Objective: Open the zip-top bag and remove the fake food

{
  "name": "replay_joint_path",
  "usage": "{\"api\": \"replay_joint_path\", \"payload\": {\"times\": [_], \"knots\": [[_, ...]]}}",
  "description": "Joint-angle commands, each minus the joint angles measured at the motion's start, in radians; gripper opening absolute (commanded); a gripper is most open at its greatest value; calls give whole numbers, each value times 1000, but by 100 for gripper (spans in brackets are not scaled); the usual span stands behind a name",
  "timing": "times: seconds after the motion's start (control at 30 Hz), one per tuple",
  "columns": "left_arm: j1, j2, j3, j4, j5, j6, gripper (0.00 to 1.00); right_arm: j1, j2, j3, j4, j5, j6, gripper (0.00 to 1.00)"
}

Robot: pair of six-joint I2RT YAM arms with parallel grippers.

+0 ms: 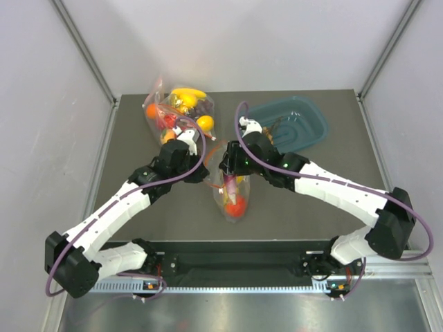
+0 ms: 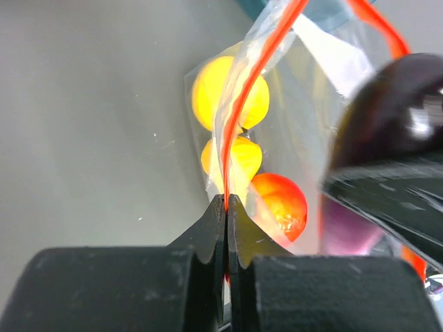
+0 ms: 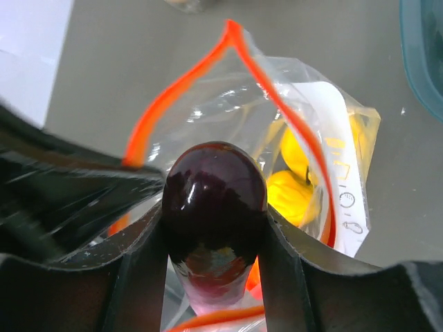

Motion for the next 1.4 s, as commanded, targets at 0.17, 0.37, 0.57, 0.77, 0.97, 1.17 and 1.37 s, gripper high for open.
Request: {"api": "replay_joint_path", "payload": {"times": [0.17, 0.37, 0.57, 0.77, 0.97, 1.17, 1.37], "knots": [[6, -8, 6, 42, 52, -5, 0, 22, -135, 24, 100, 99, -19, 28], [6, -2, 5, 59, 94, 14, 0, 20, -123, 43, 145, 154, -25, 28], [6, -3, 0, 59, 104, 15, 0, 19, -131, 81, 191, 227, -35, 29], [6, 8, -6, 65, 117, 15, 0, -27, -158, 124, 206, 227, -32, 28], [5, 8, -4, 70, 120, 23, 0, -134, -195, 116, 189, 208, -29, 28], [5, 8, -6, 68, 124, 26, 0, -356, -227, 84, 162, 155, -63, 28], [6, 17, -3, 67, 129, 35, 0, -550, -194, 57, 172, 96, -117, 28]]}}
